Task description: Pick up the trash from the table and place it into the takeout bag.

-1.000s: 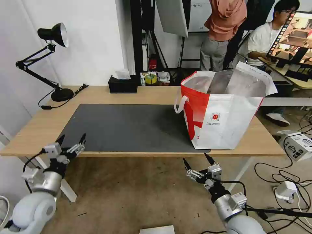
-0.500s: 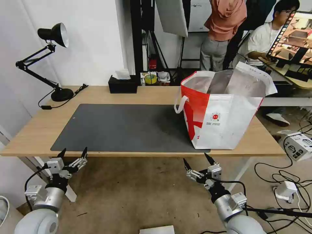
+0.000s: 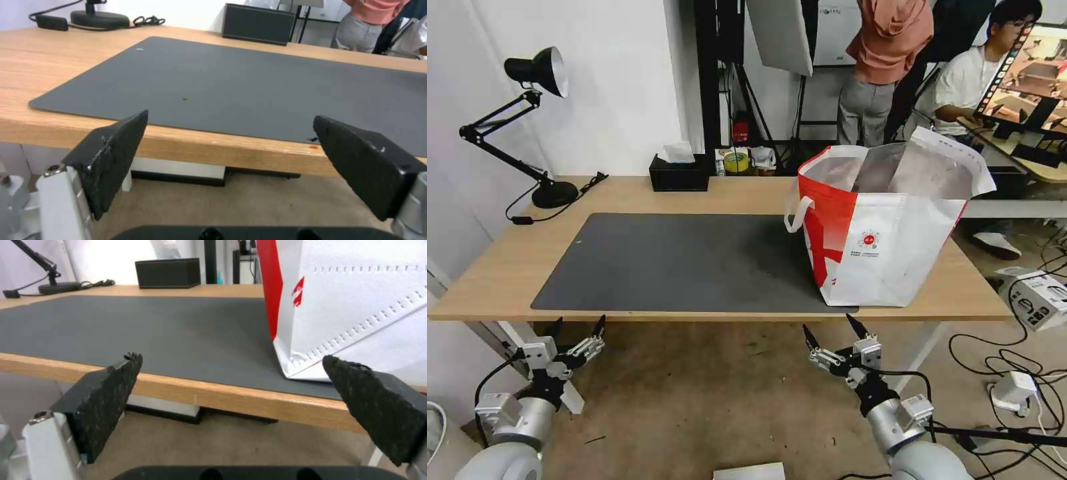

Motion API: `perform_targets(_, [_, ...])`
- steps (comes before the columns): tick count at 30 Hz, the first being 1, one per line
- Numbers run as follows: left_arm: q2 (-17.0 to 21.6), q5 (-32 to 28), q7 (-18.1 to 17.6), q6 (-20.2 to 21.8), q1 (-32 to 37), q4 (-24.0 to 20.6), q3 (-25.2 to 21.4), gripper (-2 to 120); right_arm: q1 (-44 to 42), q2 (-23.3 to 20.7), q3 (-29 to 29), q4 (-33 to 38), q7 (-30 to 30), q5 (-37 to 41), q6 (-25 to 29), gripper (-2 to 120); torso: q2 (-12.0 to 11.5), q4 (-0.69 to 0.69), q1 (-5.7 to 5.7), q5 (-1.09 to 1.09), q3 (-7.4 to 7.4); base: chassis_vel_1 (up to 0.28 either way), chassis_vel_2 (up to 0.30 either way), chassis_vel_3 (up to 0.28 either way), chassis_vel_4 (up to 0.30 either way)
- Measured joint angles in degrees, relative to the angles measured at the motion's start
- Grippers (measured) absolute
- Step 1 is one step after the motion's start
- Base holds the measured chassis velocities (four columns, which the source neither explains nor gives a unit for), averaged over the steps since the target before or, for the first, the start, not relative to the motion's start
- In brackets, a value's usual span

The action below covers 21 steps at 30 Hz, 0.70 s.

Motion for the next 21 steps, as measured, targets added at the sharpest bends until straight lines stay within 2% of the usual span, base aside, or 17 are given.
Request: perform_targets(21, [0.0,0.0,0.0,0.0,-0.1,-0.1,0.1,100,0.0,0.0,0.0,0.0,0.0,0.0,0.0,100,0.0,0.0,0.0,0.0,0.0,0.0,0.0,0.0,0.0])
